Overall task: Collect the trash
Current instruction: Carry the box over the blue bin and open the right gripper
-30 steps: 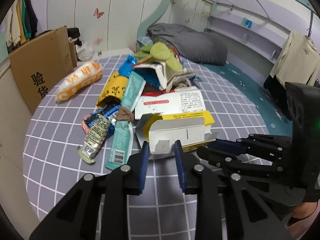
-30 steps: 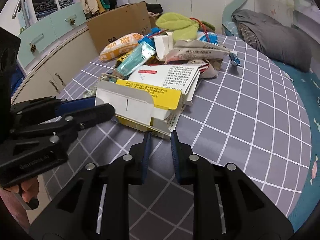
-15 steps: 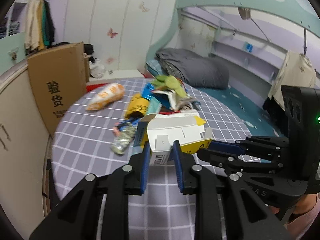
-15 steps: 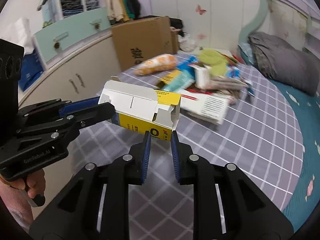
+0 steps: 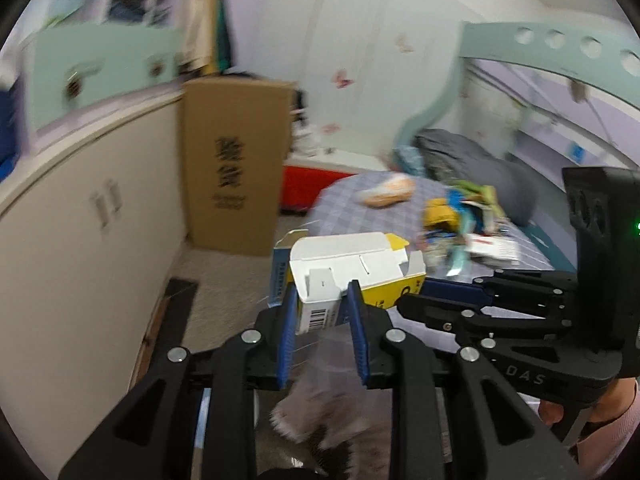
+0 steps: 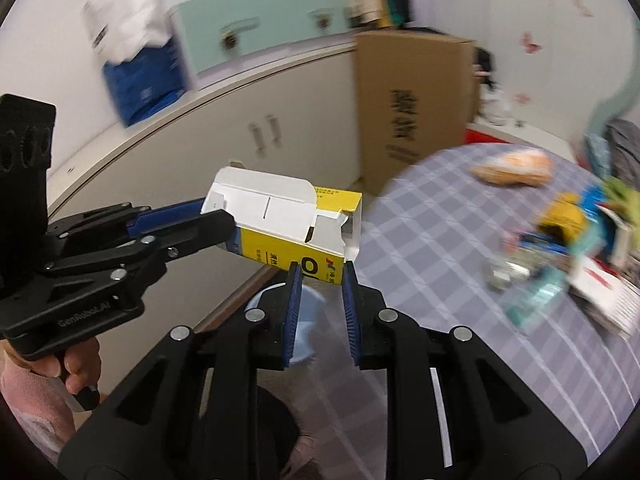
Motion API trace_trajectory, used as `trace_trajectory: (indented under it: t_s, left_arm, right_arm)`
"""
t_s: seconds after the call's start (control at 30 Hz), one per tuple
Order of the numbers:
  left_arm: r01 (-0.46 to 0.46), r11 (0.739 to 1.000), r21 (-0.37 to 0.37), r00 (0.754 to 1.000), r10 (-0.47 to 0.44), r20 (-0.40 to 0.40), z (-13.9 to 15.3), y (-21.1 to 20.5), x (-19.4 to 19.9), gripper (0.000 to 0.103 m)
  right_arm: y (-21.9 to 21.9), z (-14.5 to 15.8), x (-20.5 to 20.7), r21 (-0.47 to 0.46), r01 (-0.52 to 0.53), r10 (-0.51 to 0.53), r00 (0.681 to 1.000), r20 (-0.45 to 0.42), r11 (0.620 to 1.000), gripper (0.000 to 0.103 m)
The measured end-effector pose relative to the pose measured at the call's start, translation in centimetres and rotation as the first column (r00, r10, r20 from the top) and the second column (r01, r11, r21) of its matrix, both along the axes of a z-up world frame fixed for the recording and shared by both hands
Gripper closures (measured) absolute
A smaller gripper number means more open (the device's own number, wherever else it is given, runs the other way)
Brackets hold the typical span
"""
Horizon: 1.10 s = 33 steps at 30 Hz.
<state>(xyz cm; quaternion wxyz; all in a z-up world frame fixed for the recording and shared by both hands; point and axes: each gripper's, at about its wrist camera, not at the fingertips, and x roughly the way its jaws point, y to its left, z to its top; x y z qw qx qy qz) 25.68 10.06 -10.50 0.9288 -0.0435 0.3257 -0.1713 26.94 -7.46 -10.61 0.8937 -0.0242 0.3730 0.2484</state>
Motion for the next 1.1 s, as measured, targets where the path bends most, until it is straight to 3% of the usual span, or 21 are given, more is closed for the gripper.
trace_trajectory:
  t_s: [0.2, 0.23, 0.27, 0.3, 0.33, 0.37, 0.47, 0.6, 0.7, 0.8, 1.1]
  left_arm:
    - [-0.125, 0.992, -0.006, 0.986, 0.124, -0.108, -4.1, 6.8, 3.0, 0.075]
    - [-0.137, 0.990, -0.015, 0.983, 0.134, -0.121, -5.0, 7.7, 3.5, 0.072]
    - [-0.159, 0.987, -0.019, 0.976, 0.154, -0.155, -6.2, 8.8, 4.4, 0.056]
    - [-0.208, 0.978, 0.016, 0.958, 0.207, -0.200, -7.3, 9.7, 5.4, 0.037]
    - [-0.253, 0.966, 0.053, 0.937, 0.258, -0.237, -8.3, 10.5, 6.0, 0.031]
    - [-0.300, 0.950, 0.084, 0.908, 0.311, -0.281, -9.6, 11.5, 6.6, 0.030]
    - [-0.373, 0.924, 0.087, 0.849, 0.378, -0.370, -12.1, 13.9, 7.3, 0.030]
    - [-0.420, 0.906, 0.057, 0.821, 0.406, -0.403, -13.4, 15.1, 6.7, 0.030]
    - [-0.413, 0.909, 0.057, 0.826, 0.400, -0.397, -13.0, 14.4, 6.6, 0.030]
    - [-0.399, 0.916, 0.043, 0.848, 0.387, -0.363, -11.8, 13.2, 6.0, 0.030]
    - [-0.276, 0.961, 0.001, 0.944, 0.271, -0.186, -4.6, 5.6, 4.2, 0.030]
  right_arm:
    - [7.4, -3.5, 3.5, -0.032, -0.103, 0.101, 0.993, -0.055, 0.994, 0.080]
    - [8.2, -4.2, 4.0, -0.041, -0.109, 0.107, 0.993, -0.056, 0.993, 0.079]
    - [9.2, -4.8, 4.6, -0.053, -0.117, 0.114, 0.992, -0.056, 0.992, 0.068]
    - [10.2, -6.0, 5.5, -0.080, -0.112, 0.108, 0.992, -0.062, 0.990, 0.059]
    - [10.6, -6.8, 6.0, -0.111, -0.092, 0.085, 0.994, -0.066, 0.990, 0.053]
    - [11.0, -8.0, 6.9, -0.141, -0.086, 0.074, 0.993, -0.089, 0.986, 0.051]
    - [11.3, -9.9, 7.8, -0.161, -0.078, 0.056, 0.989, -0.136, 0.984, 0.051]
    - [11.5, -10.4, 7.3, -0.156, -0.083, 0.061, 0.988, -0.145, 0.984, 0.050]
    - [11.4, -9.7, 6.9, -0.144, -0.073, 0.054, 0.990, -0.132, 0.987, 0.049]
    - [10.5, -7.9, 5.7, -0.122, -0.059, 0.048, 0.994, -0.095, 0.991, 0.049]
    - [3.2, -1.3, 2.2, -0.019, 0.106, -0.105, 0.993, 0.062, 0.994, 0.045]
